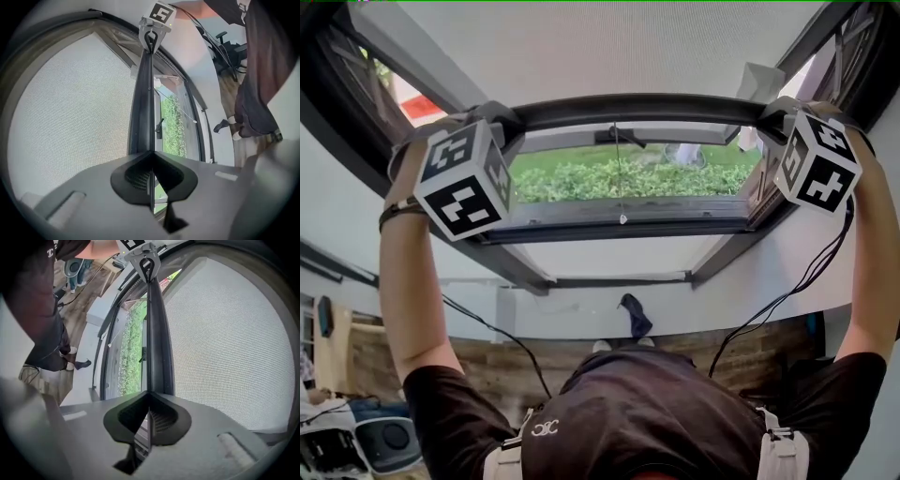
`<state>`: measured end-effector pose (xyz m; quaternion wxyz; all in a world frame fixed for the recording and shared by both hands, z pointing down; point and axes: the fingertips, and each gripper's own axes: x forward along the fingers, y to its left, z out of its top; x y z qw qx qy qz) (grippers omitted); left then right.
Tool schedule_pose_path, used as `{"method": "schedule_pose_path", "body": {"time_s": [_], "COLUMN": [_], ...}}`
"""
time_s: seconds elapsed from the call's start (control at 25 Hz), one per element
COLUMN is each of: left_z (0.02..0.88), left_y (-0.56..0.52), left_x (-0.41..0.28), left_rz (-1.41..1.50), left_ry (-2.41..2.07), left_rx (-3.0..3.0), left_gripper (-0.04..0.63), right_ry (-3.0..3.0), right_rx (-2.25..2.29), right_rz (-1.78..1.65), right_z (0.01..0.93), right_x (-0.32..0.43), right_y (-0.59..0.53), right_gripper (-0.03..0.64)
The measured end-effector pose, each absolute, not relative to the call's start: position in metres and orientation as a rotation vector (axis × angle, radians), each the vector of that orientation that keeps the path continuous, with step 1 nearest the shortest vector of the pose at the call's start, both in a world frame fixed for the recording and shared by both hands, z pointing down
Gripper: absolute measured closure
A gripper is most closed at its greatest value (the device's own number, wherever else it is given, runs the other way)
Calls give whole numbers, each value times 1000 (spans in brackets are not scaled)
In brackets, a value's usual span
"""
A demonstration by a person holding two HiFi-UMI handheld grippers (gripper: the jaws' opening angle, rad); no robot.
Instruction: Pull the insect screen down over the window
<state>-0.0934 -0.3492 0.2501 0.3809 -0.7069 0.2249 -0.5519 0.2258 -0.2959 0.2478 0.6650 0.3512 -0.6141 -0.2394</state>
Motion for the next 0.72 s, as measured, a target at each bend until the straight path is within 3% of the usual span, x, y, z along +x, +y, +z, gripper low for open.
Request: {"method": "schedule_pose_path", "body": {"time_s": [0.44,0.72], "left_z": [254,311], "left_y": [-350,-353], "left_x": [-95,-99], "left_rz": [-1371,-1421], "left_ry": [633,561], "left_rx": [-1756,-1827], "left_gripper": [566,565], "right_ry": [-1364,-1356], "right_rx": [829,723], "right_rz": [-588,-507], "right_z": [251,307], "right_x": [226,222], "right_y": [-296,-299], "right_gripper": [600,600]}}
